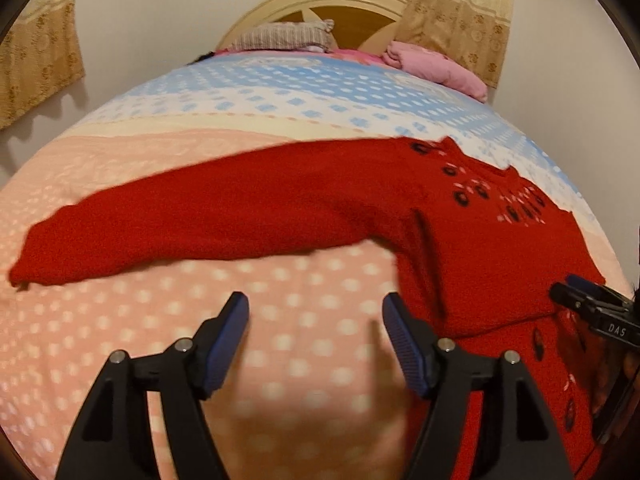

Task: Fold small clothes
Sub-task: 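Move the left tool to the other sleeve cuff and grasp it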

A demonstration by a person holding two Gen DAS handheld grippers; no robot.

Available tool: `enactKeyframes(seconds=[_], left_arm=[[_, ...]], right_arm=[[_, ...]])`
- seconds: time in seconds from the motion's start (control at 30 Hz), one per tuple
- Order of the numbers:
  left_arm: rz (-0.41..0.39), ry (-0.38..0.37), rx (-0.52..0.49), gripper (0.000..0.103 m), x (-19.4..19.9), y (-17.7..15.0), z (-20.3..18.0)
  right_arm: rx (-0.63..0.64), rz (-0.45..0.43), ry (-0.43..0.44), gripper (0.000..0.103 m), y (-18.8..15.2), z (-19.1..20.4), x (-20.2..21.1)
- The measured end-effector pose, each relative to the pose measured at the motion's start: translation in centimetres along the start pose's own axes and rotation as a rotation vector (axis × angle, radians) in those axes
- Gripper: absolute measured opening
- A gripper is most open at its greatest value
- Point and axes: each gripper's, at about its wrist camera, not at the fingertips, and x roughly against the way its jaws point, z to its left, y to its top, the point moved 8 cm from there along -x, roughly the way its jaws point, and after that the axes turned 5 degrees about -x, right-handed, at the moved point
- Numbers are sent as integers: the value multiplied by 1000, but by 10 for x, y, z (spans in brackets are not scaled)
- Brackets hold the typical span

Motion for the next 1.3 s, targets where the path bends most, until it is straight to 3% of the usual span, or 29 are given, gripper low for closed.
enactKeyframes(seconds=[0.2, 0.4, 0.63, 0.73, 0.87, 0.97, 1.3], left_arm=[[-15, 81, 53, 72, 13, 0, 48], [8, 126, 225, 72, 10, -7, 110], [-48, 92, 458, 72, 23, -16, 174], [-97, 25, 595, 72, 31, -16, 202], [-134, -37, 703, 72, 33, -20, 222], [-157, -74, 737, 71, 32, -22, 226], [-121, -73, 783, 71, 20, -34, 228]], right_arm=[[16, -6, 1, 86, -1, 2, 0], [4, -20, 15, 87, -1, 2, 2], [-39, -39, 65, 87, 0, -1, 6], [-35, -39, 60, 87, 0, 0, 6], [-26, -39, 47, 87, -1, 1, 6], [-25, -39, 46, 87, -1, 1, 6], [-23, -39, 43, 87, -1, 1, 7]])
